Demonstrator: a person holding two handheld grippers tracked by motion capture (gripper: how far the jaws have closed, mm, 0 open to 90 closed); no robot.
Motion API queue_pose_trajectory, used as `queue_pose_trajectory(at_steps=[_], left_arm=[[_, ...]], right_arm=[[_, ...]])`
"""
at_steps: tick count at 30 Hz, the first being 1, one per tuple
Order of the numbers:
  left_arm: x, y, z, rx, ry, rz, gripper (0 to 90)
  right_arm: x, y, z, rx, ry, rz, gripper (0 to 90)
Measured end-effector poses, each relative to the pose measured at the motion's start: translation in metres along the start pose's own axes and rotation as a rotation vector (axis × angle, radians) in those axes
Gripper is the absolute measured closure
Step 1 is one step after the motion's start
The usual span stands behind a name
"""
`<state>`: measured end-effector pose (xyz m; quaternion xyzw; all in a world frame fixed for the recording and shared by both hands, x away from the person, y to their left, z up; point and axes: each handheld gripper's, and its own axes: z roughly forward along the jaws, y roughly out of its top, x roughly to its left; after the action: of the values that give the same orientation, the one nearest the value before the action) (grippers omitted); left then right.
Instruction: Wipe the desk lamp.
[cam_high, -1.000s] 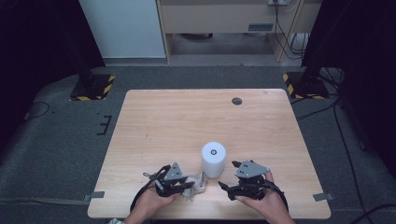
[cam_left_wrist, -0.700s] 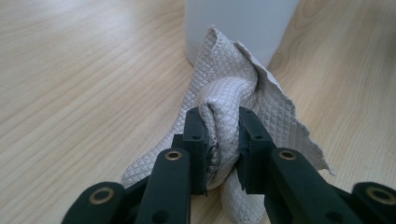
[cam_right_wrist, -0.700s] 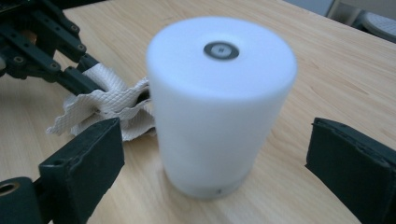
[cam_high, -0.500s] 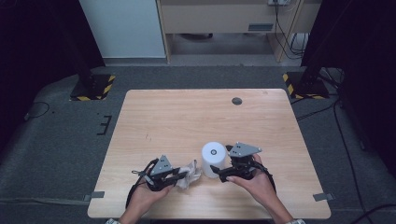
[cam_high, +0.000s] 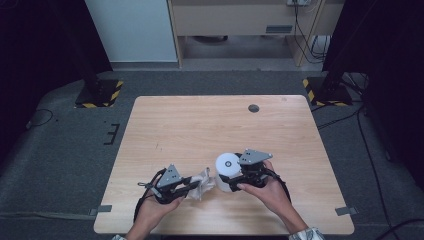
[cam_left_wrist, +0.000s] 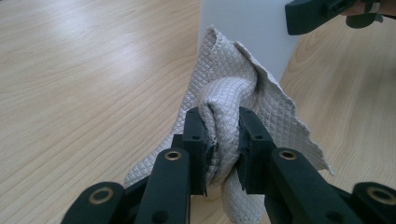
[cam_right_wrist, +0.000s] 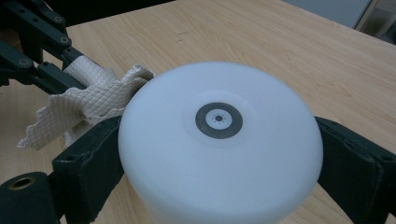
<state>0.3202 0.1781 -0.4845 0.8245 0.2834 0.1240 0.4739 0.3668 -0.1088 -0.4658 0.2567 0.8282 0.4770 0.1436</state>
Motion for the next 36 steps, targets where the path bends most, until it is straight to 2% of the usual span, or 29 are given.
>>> queue_pose_trajectory(at_steps=[6,12,15,20,22,25,28,29,32,36], left_arm=[[-0.013,0.009,0.002,-0.029,-0.045,0.022,75.2],[-0.028,0.028,0.006,-0.090,-0.084,0.040,75.2],[-0.032,0.024,0.013,-0.053,-0.093,0.038,75.3],[-0.042,0.012,0.033,0.066,-0.090,0.068,75.4],[-0.043,0.010,0.038,0.081,-0.088,0.066,75.4],[-0.040,0.011,0.035,0.050,-0.097,0.048,75.5],[-0.039,0.018,0.023,-0.051,-0.104,0.037,75.5],[-0.039,0.019,0.021,-0.071,-0.101,0.036,75.5],[-0.039,0.017,0.023,-0.054,-0.099,0.024,75.6],[-0.040,0.010,0.036,0.031,-0.096,0.030,75.6]], right_arm=[[0.009,-0.005,-0.009,0.002,0.026,-0.008,9.2],[0.020,-0.010,-0.020,0.016,0.014,-0.009,9.2],[0.021,-0.011,-0.022,0.017,0.014,-0.006,9.3],[0.020,-0.010,-0.020,0.014,0.013,-0.008,9.2],[0.020,-0.010,-0.019,0.010,0.009,-0.005,9.3],[0.018,-0.011,-0.019,0.006,0.007,-0.003,9.3],[0.018,-0.010,-0.019,0.009,0.006,-0.002,9.2],[0.018,-0.010,-0.018,0.010,0.006,-0.002,9.3],[0.018,-0.009,-0.018,0.013,0.009,-0.003,9.3],[0.017,-0.009,-0.018,0.017,0.009,-0.004,9.2]])
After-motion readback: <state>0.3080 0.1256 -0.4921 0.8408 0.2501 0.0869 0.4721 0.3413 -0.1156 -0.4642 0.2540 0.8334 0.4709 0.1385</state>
